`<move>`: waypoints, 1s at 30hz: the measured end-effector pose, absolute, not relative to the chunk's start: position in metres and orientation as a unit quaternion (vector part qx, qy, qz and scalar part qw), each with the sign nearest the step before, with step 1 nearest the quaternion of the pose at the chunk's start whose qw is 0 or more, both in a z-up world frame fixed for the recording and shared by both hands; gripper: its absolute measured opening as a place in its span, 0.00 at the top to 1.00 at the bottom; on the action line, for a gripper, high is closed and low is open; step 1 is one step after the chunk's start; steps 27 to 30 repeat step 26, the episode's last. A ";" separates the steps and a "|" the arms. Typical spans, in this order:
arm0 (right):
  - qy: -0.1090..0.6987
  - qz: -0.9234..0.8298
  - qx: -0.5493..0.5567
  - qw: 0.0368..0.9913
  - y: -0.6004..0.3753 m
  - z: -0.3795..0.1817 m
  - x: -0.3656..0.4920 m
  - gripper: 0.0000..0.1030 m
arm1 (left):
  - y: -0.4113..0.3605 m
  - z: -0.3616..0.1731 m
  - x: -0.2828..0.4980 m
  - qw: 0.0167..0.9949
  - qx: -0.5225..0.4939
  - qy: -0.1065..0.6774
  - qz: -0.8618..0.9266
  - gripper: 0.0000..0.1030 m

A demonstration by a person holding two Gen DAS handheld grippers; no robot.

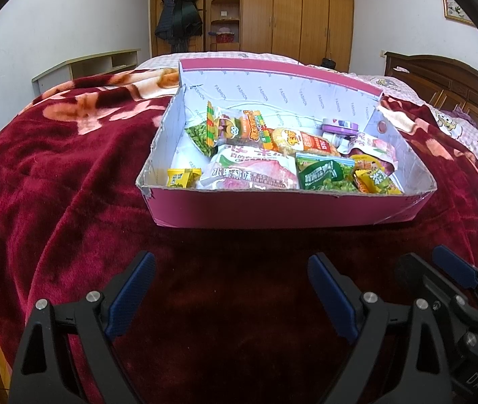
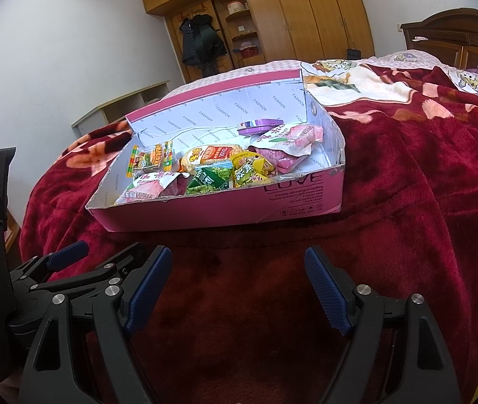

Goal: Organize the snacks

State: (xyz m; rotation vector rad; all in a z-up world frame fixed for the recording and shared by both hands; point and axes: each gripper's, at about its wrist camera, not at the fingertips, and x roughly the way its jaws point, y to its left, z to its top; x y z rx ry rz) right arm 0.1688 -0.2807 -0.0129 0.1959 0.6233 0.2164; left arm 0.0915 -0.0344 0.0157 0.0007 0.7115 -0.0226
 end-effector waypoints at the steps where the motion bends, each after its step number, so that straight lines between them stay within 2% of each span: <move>1: 0.306 0.106 0.096 0.941 -0.281 -0.013 0.169 0.20 | -0.035 0.016 0.091 0.937 0.000 0.348 -0.011 0.08; 30: 0.306 0.106 0.097 0.941 -0.281 -0.013 0.169 0.20 | -0.034 0.014 0.091 0.936 0.000 0.352 -0.010 0.08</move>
